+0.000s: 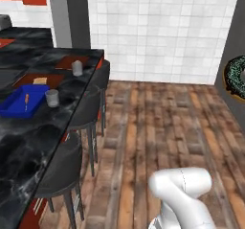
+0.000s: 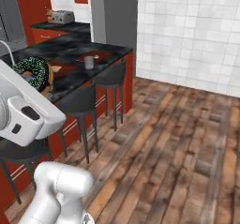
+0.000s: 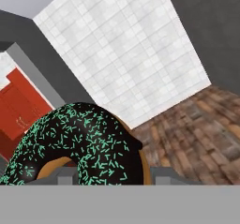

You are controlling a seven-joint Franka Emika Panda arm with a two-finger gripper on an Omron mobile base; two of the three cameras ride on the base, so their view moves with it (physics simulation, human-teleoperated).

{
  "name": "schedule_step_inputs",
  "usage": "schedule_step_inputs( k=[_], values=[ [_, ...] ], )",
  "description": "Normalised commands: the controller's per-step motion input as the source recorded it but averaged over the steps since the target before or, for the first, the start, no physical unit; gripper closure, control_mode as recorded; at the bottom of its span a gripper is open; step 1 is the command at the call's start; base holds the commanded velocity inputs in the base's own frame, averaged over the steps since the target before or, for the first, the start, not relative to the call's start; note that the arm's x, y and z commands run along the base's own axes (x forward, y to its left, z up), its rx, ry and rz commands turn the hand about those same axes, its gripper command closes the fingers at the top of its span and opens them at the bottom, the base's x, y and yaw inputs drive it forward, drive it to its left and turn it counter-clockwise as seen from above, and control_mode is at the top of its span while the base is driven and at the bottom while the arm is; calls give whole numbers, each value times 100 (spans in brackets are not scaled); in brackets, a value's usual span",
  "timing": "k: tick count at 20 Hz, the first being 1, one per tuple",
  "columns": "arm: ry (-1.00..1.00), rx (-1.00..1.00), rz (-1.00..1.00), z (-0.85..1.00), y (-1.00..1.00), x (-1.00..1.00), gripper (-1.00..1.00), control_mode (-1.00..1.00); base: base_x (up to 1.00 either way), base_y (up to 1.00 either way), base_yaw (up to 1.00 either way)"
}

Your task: Take the donut and cupcake from the fridge and place them on the empty tray on the dining counter.

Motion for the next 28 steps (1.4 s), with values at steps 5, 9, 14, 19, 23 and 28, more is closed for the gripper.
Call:
schedule_step_inputs(
  k=[5,9,14,19,23,28],
  values=[
    [0,0,0,0,0,0,100,100,100,-45,30],
    [0,0,0,0,0,0,100,100,100,-57,32],
    [0,0,0,0,0,0,100,100,100,-67,35],
    [0,0,0,0,0,0,100,100,100,-74,38],
    [0,0,0,0,0,0,100,100,100,-79,41],
    [0,0,0,0,0,0,100,100,100,-85,48]
  ],
)
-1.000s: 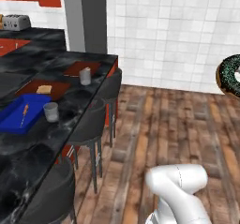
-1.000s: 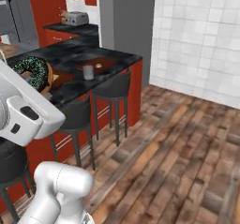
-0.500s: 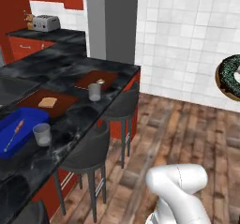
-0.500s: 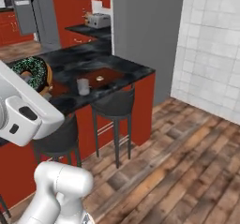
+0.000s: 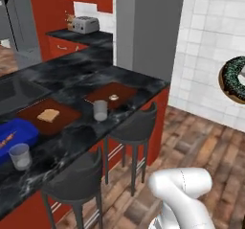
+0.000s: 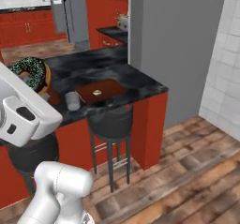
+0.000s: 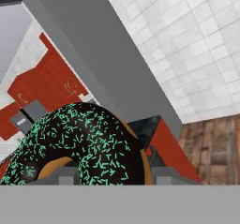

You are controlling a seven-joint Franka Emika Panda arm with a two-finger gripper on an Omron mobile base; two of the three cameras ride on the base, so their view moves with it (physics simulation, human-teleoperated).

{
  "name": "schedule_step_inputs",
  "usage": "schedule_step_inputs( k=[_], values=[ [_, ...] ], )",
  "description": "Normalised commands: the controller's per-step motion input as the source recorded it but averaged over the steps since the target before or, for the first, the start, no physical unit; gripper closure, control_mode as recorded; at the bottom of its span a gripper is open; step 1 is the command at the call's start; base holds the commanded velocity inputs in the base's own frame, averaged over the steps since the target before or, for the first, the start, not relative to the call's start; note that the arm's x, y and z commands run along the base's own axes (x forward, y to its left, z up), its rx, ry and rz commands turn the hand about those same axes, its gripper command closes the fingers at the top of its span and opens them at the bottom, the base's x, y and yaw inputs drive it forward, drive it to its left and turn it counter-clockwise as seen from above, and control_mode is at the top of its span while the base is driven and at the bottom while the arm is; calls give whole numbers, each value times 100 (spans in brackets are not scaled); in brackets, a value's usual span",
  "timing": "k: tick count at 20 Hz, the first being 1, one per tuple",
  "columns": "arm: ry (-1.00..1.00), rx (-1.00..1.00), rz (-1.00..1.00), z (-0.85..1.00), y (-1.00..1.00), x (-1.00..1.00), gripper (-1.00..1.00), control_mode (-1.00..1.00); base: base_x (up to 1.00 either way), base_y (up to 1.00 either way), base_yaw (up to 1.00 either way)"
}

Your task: Take the donut and cupcake from the fridge and place them on the empty tray on the dining counter.

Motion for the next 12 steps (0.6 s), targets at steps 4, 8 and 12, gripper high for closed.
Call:
schedule_step_inputs(
  k=[4,8,12],
  values=[
    [0,0,0,0,0,0,100,100,77,-79,60],
    [0,0,0,0,0,0,100,100,69,-71,64],
    [0,0,0,0,0,0,100,100,65,-76,61]
  ],
)
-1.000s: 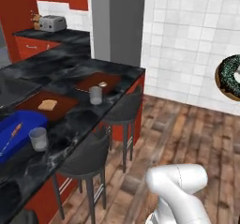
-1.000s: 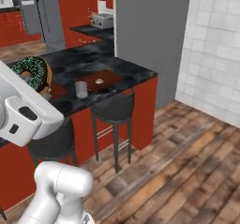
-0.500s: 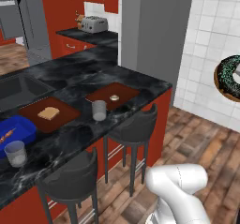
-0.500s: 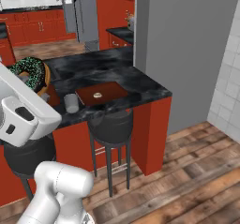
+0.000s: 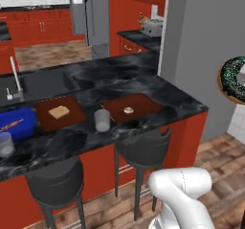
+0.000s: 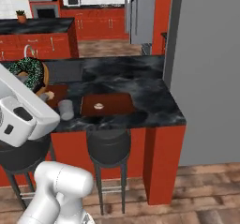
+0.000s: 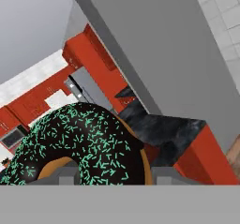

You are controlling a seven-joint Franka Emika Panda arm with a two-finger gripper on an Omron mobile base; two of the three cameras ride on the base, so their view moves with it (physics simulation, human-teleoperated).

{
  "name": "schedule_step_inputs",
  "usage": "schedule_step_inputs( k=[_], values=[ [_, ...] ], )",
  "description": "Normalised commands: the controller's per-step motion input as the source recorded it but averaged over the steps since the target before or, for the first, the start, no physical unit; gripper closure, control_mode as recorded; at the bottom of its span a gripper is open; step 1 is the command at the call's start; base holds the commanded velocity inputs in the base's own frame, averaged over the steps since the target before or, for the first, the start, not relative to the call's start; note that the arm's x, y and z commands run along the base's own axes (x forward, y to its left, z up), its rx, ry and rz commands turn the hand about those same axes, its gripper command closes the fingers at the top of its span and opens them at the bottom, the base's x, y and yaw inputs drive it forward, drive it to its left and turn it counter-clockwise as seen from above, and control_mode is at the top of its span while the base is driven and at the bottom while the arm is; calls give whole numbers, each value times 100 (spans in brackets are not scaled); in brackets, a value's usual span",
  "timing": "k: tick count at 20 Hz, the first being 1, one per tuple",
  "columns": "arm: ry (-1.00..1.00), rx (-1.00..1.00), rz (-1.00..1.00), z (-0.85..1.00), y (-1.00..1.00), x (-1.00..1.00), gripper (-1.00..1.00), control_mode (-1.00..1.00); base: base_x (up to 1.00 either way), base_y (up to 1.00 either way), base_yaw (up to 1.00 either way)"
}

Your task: Take the donut and cupcake from the fridge and place them on the empty tray on the dining counter.

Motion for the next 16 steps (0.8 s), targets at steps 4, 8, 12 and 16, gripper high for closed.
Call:
schedule_step_inputs(
  k=[4,8,12,16],
  values=[
    [0,0,0,0,0,0,100,100,61,-94,48],
    [0,0,0,0,0,0,100,100,57,-100,29],
    [0,0,0,0,0,0,100,100,77,-77,30],
    [0,0,0,0,0,0,100,100,100,-8,32]
  ],
)
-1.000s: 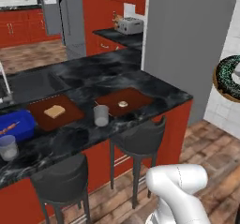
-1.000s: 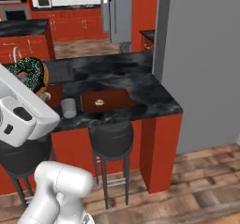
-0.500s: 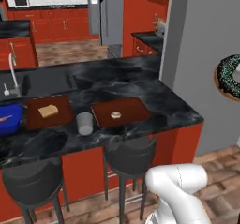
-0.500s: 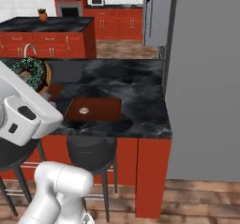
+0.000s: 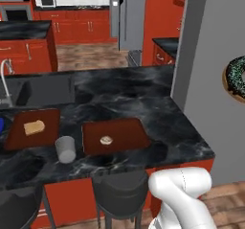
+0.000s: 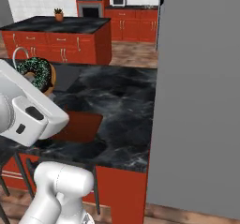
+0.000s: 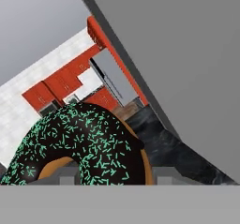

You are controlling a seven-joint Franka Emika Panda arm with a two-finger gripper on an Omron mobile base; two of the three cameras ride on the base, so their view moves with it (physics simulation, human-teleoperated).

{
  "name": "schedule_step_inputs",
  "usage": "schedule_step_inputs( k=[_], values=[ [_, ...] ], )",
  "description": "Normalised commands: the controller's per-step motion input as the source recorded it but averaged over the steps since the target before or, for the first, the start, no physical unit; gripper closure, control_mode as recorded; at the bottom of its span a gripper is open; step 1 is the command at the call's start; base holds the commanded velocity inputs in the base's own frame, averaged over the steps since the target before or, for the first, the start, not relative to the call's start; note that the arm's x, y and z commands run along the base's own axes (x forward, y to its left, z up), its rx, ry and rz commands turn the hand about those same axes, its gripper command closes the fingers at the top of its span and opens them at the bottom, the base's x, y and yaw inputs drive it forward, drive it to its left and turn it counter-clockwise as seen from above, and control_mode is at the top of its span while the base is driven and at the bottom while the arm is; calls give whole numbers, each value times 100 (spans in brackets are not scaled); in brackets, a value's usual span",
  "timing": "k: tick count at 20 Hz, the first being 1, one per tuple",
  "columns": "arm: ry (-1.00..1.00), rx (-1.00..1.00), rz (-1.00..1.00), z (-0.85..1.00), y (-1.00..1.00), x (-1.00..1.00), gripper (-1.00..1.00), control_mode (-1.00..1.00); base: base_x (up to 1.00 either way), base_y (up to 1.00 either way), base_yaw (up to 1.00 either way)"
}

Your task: Take the donut and cupcake from the fridge and place them on the empty tray on the dining counter.

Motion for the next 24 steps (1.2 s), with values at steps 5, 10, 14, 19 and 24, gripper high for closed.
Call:
schedule_step_inputs(
  k=[5,10,14,19,24],
  values=[
    [0,0,0,0,0,0,100,100,100,-7,31],
    [0,0,0,0,0,0,100,100,91,-24,60],
    [0,0,0,0,0,0,100,100,84,-28,51],
    [12,0,7,-1,-5,20,100,-100,79,-12,33],
    [64,-1,29,-27,-2,100,100,-100,0,0,0]
  ],
)
